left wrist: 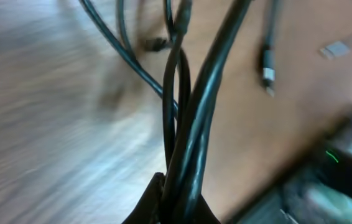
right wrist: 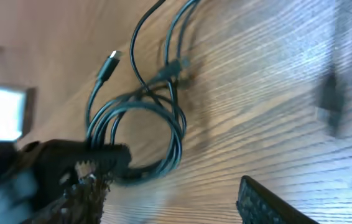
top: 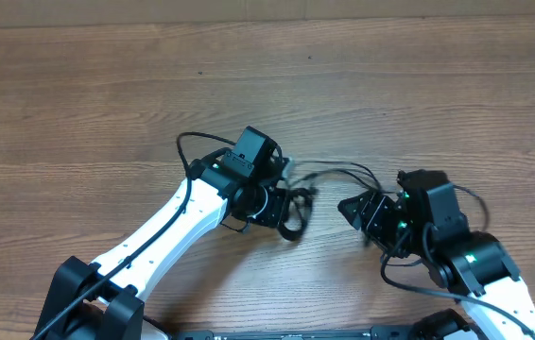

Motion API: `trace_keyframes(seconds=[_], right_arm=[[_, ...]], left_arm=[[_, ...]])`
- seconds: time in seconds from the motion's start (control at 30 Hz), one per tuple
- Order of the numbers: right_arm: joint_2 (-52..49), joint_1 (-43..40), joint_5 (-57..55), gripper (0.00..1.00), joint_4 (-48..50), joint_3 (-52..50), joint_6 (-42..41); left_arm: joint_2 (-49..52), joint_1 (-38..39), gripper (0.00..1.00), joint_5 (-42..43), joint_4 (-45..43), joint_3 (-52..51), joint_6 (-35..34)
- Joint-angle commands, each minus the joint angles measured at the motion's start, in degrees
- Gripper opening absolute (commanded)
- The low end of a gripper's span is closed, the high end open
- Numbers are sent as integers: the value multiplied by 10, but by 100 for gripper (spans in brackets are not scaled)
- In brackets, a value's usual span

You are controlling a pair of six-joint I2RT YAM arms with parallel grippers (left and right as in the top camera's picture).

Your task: Untangle cables

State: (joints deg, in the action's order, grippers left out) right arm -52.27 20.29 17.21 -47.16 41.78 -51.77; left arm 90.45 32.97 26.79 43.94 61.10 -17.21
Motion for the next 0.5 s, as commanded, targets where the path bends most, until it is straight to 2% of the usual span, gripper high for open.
trace_keyframes(seconds=[0.0, 0.17, 0.3, 0.47], right_arm=[[-23, 0, 4, 69, -1, 2, 13], [-43, -1, -5, 75, 3, 2, 12], [-45, -1, -38, 92, 15, 2, 8], [-54, -1, -54, 97, 36, 2, 9]], left_arm=[[3, 1, 5, 193, -7, 0, 132], [3, 1, 4, 267, -6, 0, 206], [3, 1, 5, 299, -5, 0, 254], [3, 1, 4, 357, -5, 0, 329]])
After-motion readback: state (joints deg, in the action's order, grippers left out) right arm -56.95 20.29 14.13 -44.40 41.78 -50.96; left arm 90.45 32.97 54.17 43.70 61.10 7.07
